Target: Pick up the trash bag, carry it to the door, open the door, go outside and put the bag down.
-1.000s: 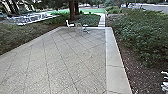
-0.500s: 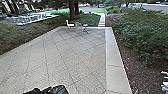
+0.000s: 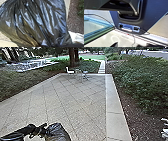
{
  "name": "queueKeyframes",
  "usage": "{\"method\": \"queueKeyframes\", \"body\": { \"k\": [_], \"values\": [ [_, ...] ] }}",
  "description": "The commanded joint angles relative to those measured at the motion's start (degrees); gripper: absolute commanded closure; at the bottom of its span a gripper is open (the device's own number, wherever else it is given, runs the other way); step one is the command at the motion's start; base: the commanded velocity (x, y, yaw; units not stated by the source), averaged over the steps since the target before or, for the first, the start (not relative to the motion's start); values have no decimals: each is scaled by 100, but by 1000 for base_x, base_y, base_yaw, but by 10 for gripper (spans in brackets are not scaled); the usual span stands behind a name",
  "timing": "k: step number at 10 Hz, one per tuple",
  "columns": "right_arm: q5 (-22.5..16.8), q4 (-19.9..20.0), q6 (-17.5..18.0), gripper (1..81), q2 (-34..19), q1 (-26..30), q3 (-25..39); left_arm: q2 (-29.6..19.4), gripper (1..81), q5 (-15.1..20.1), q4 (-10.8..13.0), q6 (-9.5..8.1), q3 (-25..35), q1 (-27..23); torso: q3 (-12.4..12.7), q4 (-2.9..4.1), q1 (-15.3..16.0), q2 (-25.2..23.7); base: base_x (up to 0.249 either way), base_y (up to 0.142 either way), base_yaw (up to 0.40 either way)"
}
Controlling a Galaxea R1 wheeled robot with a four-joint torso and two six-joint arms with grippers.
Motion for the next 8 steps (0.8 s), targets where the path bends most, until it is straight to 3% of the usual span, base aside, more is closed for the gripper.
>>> {"method": "queueKeyframes", "body": {
  "k": [1, 2, 3, 6, 7, 8],
  "values": [
    [-363, -50, -7, 10, 95, 25, 83, -300, 811, 601, -178, -58, -213, -1022, 0, -2, 0, 0, 0, 0, 0],
    [-354, -42, -7, 10, 95, 17, 83, -327, 811, 697, -169, -84, -222, -1040, -2, 0, 0, 0, 0, 0, 0],
    [-336, -50, -7, 10, 104, 8, 83, -344, 10, 707, -169, -84, -222, -1040, -2, 0, 0, 0, 0, 0, 0],
    [-319, -7, 11, 10, 113, 8, 83, -336, 10, 724, -90, -76, -196, -892, -5, 0, 0, 0, 0, 0, 0],
    [-310, -7, 11, 10, 113, 8, 83, -258, 10, 733, -90, -33, -196, -610, 115, 0, 0, 0, 0, 0, 0],
    [-301, 11, 11, 10, 122, 8, 83, -64, 10, 681, 23, 116, -196, -85, 431, 0, 0, 0, 0, 0, 0]
  ]
}}
